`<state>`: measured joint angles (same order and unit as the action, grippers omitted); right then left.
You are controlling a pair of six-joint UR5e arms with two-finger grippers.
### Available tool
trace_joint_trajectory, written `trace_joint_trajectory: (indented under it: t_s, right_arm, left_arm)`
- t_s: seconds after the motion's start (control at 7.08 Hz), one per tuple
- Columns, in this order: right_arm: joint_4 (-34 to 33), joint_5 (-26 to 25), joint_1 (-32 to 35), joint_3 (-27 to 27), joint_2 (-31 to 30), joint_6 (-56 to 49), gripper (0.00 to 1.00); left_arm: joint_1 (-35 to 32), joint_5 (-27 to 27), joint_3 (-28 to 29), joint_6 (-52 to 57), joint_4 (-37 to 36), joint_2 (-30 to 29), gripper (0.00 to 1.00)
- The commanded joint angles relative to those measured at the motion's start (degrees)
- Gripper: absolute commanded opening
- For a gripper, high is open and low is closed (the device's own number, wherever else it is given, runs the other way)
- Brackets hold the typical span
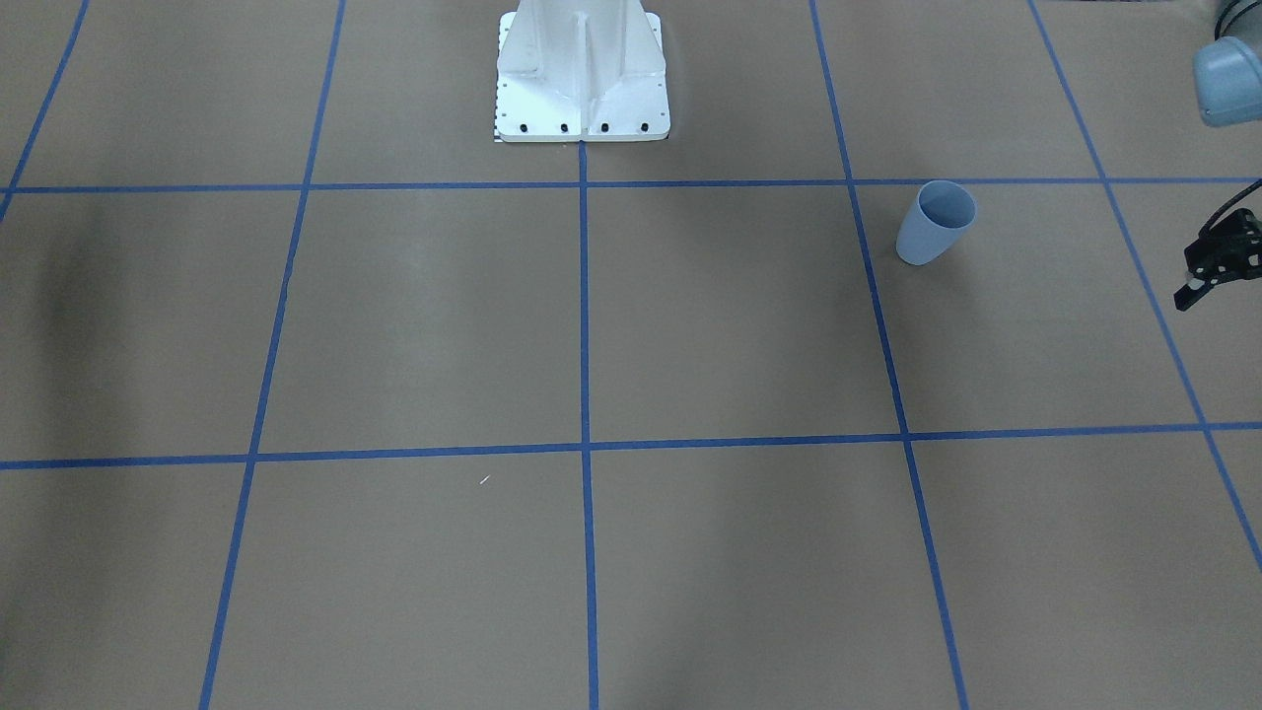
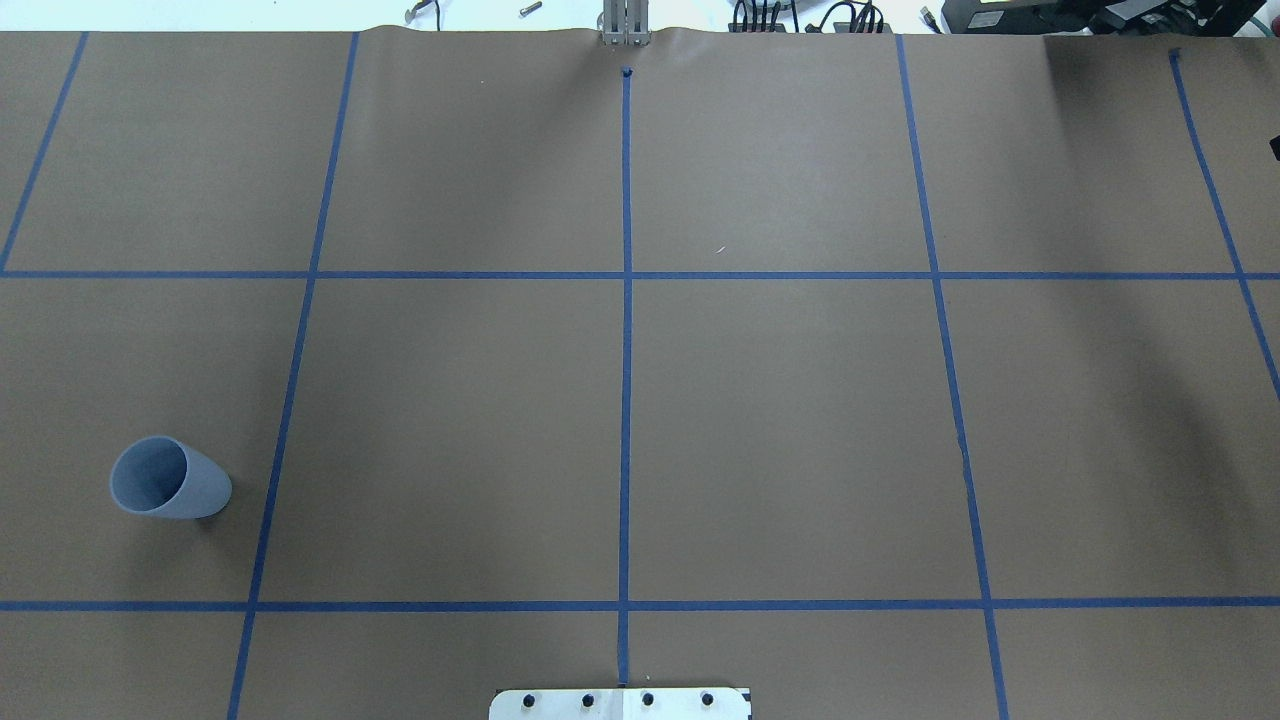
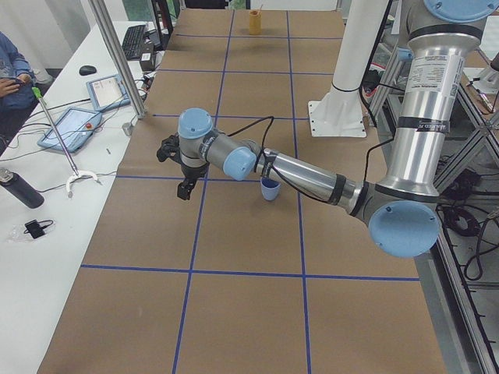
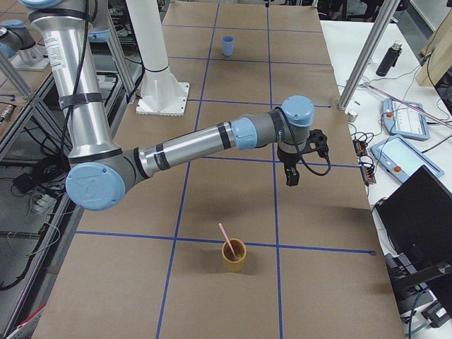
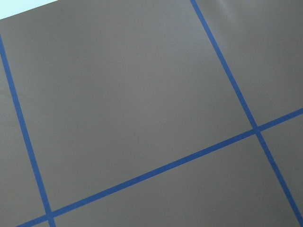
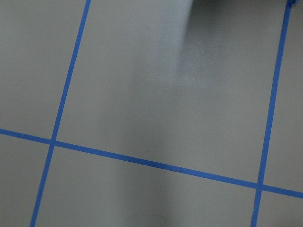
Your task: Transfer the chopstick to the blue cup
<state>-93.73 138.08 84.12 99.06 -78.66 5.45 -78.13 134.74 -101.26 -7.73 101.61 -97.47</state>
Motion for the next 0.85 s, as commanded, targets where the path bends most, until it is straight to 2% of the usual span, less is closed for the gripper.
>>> trace_joint_trajectory:
  t_s: [0.0,0.42,0.71]
  right_arm:
    - [0.0,0.0,0.1,0.3,-0.1,0.0,1.0]
    - [0.0,-0.2,0.2,1.8,-1.1,0.0,1.0]
    - [0.0,0.1,0.5,2.5,-2.2,-0.2,1.0]
  left_arm:
    - [0.0,0.3,-0.2,0.1,0.3,0.0,0.99]
    - [0.0,0.4,1.3,-0.1,4.4,0.0,0.99]
    - [0.0,0.5,1.2,-0.1,4.5,0.1,0.99]
